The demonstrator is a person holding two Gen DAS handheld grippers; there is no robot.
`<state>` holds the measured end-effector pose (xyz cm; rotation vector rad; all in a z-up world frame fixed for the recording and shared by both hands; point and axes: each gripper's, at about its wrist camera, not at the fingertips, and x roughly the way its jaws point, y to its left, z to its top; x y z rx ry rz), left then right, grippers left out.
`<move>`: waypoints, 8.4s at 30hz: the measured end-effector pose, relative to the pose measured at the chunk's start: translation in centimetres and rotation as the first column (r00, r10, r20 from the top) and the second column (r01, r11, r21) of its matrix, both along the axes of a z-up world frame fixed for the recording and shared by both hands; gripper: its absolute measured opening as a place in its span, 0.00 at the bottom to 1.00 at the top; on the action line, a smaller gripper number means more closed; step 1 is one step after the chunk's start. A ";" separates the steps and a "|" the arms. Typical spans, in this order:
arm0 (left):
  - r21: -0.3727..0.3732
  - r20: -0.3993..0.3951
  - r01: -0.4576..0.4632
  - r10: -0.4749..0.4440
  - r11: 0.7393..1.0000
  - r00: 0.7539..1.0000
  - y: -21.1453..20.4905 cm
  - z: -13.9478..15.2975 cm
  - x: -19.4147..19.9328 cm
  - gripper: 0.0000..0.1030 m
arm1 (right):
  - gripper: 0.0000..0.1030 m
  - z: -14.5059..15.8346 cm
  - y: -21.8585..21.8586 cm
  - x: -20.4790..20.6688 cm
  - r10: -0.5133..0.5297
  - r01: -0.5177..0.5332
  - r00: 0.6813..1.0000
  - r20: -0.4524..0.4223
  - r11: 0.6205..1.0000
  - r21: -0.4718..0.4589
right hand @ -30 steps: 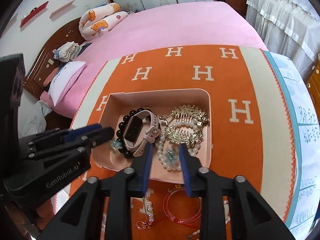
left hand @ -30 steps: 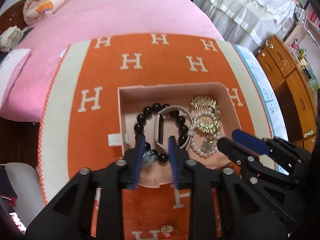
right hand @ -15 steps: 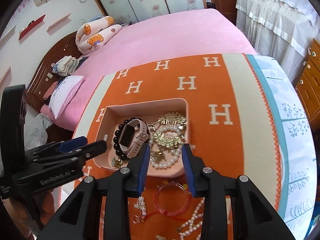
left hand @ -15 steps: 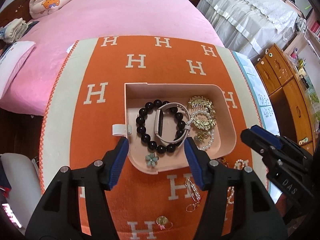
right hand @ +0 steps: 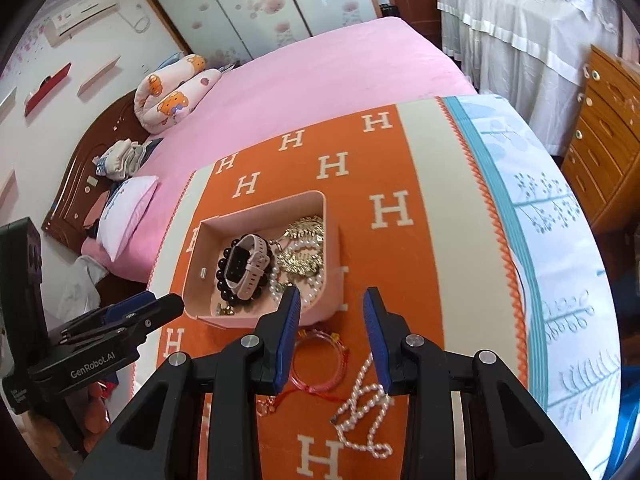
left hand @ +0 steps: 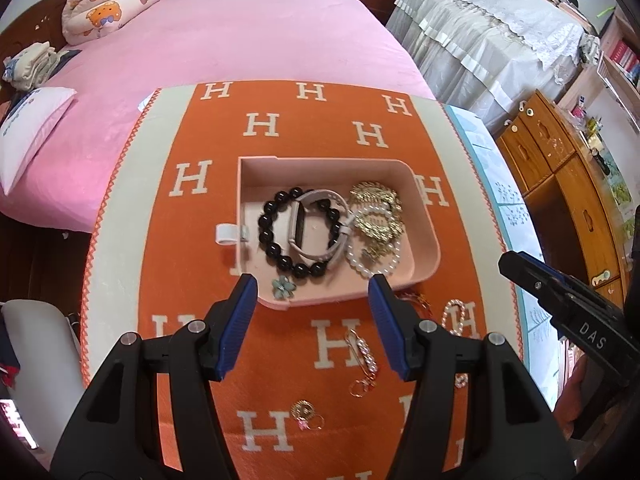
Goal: Organize jewelry
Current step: 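Move the right gripper to the pearl necklace and close on it, then grasp the red bangle with the left gripper while the right gripper lifts the pearl necklace, then lower the bangle and necklace into the pink tray and open both grippers, then move the left gripper to the gold coin pendant while the right approaches the pearl pin, then grasp the coin pendant with the left gripper while the right grasps the pearl brooch pin, then carry the pendant and pin into the pink tray and open both grippers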
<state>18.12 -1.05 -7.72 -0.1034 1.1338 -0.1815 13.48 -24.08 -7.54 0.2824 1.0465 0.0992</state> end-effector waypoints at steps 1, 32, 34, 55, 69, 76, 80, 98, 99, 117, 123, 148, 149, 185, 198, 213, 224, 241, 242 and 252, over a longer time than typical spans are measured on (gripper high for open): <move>-0.001 0.001 0.005 -0.005 1.000 1.000 -0.2 0.1 -0.3 0.53 | 0.32 0.0 -0.3 -0.4 -0.006 0.006 1.000 -0.002 1.000 0.000; 0.035 -0.060 0.152 -0.150 0.988 0.987 -5.3 -4.5 -3.1 0.53 | 0.33 -9.4 2.3 -7.4 0.026 -0.044 0.983 -0.179 0.994 -0.100; 0.036 -0.061 0.154 -0.152 0.987 0.987 -5.3 -4.6 -3.0 0.53 | 0.33 -9.3 3.1 -7.2 0.037 -0.061 0.984 -0.172 0.989 -0.137; 0.087 -0.127 0.254 -0.242 0.963 0.962 -9.2 -8.9 -0.9 0.36 | 0.04 -7.9 -0.9 -8.5 -0.081 0.071 0.992 -0.099 0.992 -0.101; 0.118 -0.144 0.260 -0.243 0.958 0.959 -10.3 -9.6 0.1 0.05 | 0.04 -3.2 -4.3 -8.7 -0.151 0.151 0.988 -0.006 0.989 0.001; 0.095 -0.061 0.227 -0.222 0.969 0.973 -8.9 -5.7 -1.1 0.05 | 0.04 -0.6 -3.8 -8.6 -0.125 0.124 0.991 0.038 0.992 0.022; 0.082 0.001 0.188 -0.189 0.979 0.982 -7.4 -2.1 -1.3 0.05 | 0.04 2.1 -2.8 -8.3 -0.097 0.095 0.992 0.083 0.995 0.031; 0.156 0.032 -0.027 0.022 0.987 0.999 1.8 0.4 2.1 0.05 | 0.04 14.4 4.1 -1.4 0.032 -0.056 0.952 0.304 0.996 0.070; 0.158 0.025 -0.030 0.027 0.987 0.999 2.0 -0.1 2.4 0.05 | 0.04 14.6 4.3 -0.7 0.034 -0.059 0.952 0.306 0.996 0.073; 0.183 -0.020 -0.005 0.009 0.983 1.000 2.1 -4.7 6.8 0.05 | 0.04 10.1 7.1 3.6 0.084 -0.105 0.975 0.206 0.990 0.097; 0.179 0.010 0.009 -0.011 0.984 1.000 1.7 -3.6 7.2 0.05 | 0.04 7.9 7.5 4.3 0.087 -0.105 0.983 0.163 0.989 0.103; 0.159 -0.021 0.008 -0.005 0.987 1.000 2.4 -3.6 4.9 0.38 | 0.06 3.3 8.2 4.0 0.121 -0.122 0.992 0.016 0.991 0.047; 0.159 -0.017 0.005 -0.003 0.987 1.000 2.5 -3.4 4.5 0.38 | 0.06 3.2 8.2 3.8 0.122 -0.122 0.992 0.013 0.991 0.045; 0.079 -0.150 -0.061 0.072 0.995 0.986 0.3 -9.5 -8.8 0.38 | 0.15 -4.6 5.5 -6.1 0.203 -0.203 0.972 -0.121 0.979 0.008; 0.138 -0.137 -0.108 0.127 0.985 0.982 -0.9 -9.9 -9.1 0.31 | 0.15 -6.4 5.5 -6.5 0.245 -0.245 0.961 -0.126 0.969 0.017; 0.042 -0.119 -0.200 0.204 0.979 0.972 1.5 -8.7 -9.5 0.15 | 0.15 -8.4 8.8 -2.9 0.351 -0.352 0.922 -0.162 0.936 0.029; 0.018 -0.067 -0.252 0.253 0.967 0.965 3.9 -6.1 -9.2 0.15 | 0.13 -10.7 12.3 -2.2 0.408 -0.429 0.890 -0.202 0.900 -0.073; 0.068 -0.013 -0.194 0.195 0.979 0.981 3.6 -3.1 -8.2 0.15 | 0.06 -4.8 11.9 -3.4 0.395 -0.400 0.914 -0.093 0.915 -0.045; 0.068 -0.007 -0.188 0.189 0.980 0.982 3.6 -2.6 -7.9 0.15 | 0.06 -4.1 11.3 -3.5 0.389 -0.394 0.917 -0.084 0.918 -0.043; 0.061 0.073 -0.118 0.114 0.991 0.991 2.6 1.0 -1.7 0.15 | 0.06 2.1 7.7 0.1 0.251 -0.251 0.968 0.015 0.968 -0.001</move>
